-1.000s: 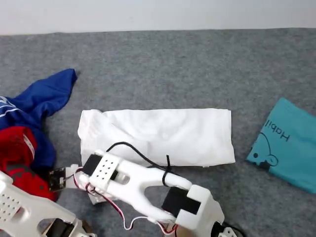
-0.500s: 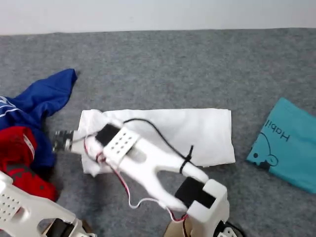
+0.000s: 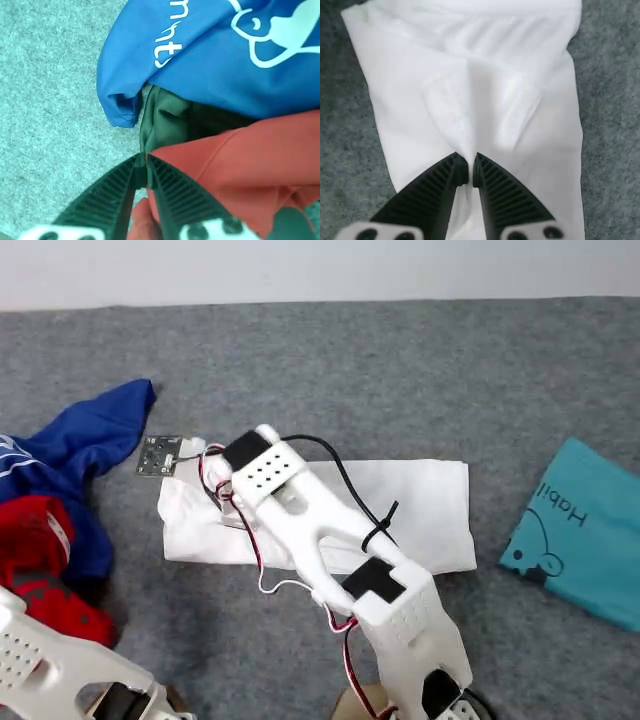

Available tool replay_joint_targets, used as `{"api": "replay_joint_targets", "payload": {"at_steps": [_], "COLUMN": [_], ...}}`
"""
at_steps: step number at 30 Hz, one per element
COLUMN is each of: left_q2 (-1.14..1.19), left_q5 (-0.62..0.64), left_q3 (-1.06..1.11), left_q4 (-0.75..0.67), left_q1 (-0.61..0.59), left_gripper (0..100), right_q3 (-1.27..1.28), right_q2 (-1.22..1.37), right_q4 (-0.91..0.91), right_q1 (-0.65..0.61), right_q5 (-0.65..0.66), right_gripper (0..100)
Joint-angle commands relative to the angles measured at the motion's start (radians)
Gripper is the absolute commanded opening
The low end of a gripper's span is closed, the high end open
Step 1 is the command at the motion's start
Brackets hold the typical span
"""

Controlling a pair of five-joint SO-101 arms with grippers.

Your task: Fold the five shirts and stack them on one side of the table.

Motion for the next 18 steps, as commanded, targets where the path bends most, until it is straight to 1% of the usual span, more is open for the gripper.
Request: {"api": "replay_joint_targets", "payload": {"at_steps": [1,6,8,10,13,14,18], "left_q2": [-0.048,-0.054,-0.055,-0.055,-0.055,-0.055,-0.055], "left_q5": [-0.009,-0.009,-0.009,-0.009,-0.008,-0.008,-0.008], "left_q3": [-0.008,-0.008,-0.008,-0.01,-0.01,-0.01,-0.01], "left_q4": [-0.023,-0.023,-0.021,-0.018,-0.017,-0.015,-0.009], "left_q1": [0.005,0.006,0.009,0.012,0.012,0.012,0.017], "left_gripper": [1,1,1,1,1,1,1], "right_q3": [-0.058,-0.06,-0.06,-0.06,-0.061,-0.061,-0.061], "right_q2": [-0.007,-0.012,-0.008,-0.005,-0.005,-0.004,-0.008], "right_q4": [0.015,0.015,0.015,0.013,0.007,0.007,0.008], "right_q1": [0.025,0.033,0.033,0.048,0.09,0.102,0.137], "right_q5": [0.005,0.003,-0.002,-0.057,-0.178,-0.193,-0.184], "right_gripper": [1.3,1.8,5.2,11.9,20.3,21.4,21.3]}}
